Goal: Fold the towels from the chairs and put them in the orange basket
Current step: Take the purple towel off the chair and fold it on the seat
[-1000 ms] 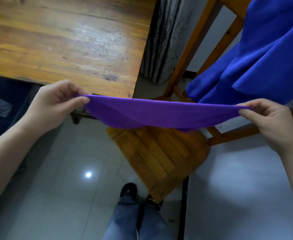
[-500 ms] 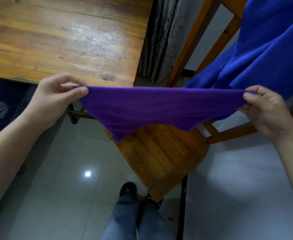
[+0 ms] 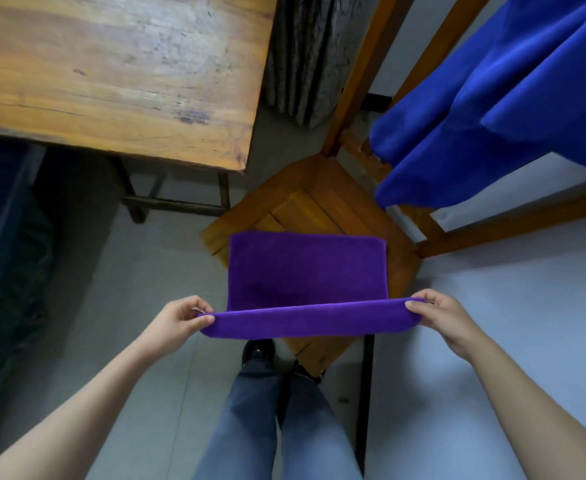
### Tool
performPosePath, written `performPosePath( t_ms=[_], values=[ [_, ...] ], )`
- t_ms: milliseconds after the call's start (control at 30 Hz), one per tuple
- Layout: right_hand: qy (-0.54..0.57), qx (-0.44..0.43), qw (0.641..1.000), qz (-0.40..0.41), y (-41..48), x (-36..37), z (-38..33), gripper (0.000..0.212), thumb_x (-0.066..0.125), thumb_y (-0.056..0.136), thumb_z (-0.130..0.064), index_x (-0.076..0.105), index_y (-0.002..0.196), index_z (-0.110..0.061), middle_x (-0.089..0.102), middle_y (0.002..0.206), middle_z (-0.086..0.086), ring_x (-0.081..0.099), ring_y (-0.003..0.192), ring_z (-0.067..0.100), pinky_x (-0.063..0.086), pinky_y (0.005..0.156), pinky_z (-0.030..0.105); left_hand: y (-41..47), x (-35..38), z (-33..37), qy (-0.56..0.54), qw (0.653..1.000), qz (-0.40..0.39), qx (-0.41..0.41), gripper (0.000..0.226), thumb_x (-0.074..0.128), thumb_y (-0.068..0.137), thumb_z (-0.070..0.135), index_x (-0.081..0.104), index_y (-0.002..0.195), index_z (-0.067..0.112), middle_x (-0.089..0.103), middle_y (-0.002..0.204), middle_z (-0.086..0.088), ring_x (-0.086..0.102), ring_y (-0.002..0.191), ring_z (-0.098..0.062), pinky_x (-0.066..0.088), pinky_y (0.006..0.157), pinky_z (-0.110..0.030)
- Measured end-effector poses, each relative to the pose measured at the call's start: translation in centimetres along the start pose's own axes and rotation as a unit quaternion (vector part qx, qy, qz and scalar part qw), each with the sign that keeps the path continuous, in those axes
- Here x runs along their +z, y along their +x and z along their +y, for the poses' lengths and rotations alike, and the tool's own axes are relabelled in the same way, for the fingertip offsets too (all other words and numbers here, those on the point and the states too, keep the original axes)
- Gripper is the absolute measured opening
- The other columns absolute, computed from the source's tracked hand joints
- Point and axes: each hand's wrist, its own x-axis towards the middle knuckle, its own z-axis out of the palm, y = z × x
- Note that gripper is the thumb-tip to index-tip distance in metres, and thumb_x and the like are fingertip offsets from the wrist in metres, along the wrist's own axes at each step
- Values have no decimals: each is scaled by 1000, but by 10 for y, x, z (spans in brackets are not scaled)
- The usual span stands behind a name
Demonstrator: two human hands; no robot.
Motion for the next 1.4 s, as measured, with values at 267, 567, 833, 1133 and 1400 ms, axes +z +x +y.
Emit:
performPosePath(
  t_ms=[267, 567, 833, 1133, 1400],
  values=[
    [-26, 19, 998, 60, 24, 9, 1, 9, 57, 91, -11, 57, 82, -14, 62, 88, 12, 60, 85, 23, 51, 67, 27, 26, 7, 13, -21, 999, 32, -26, 19, 58, 85, -7, 59, 76, 10, 61, 61, -1, 49, 49, 0, 38, 48, -11],
    [-18, -17, 989, 144, 51, 19, -7, 9, 55, 91, -15, 53, 98, -10, 56, 85, 1, 54, 88, 21, 45, 60, 24, 63, 10, 41, -60, 989, 126, -39, 8, 60, 86, 1, 64, 92, 3, 63, 73, -3, 51, 65, -13, 40, 48, -8],
    [7, -81, 977, 197, 108, 31, -14, 4, 55, 92, -13, 51, 94, -11, 59, 91, 9, 57, 83, 23, 43, 71, 30, 112, 16, 57, -113, 970, 208, -53, 5, 60, 87, 6, 61, 92, 8, 60, 77, 1, 55, 70, -11, 44, 50, -7],
    [-68, -95, 964, 240, 157, 42, -8, 16, 53, 94, -17, 53, 106, -7, 54, 98, 7, 52, 92, 21, 39, 75, 31, 166, 37, 44, -114, 955, 269, -47, 19, 58, 88, 3, 62, 107, 2, 59, 80, 4, 56, 64, 2, 43, 59, -6],
    [-330, -285, 856, 279, 115, 85, 17, 27, 62, 80, -8, 64, 106, -4, 59, 110, 20, 57, 98, 38, 49, 80, 41, 125, 78, 7, 347, 919, 173, 65, 50, 49, 79, 28, 55, 124, 4, 48, 133, -25, 43, 119, -45, 43, 89, -56]
  ],
)
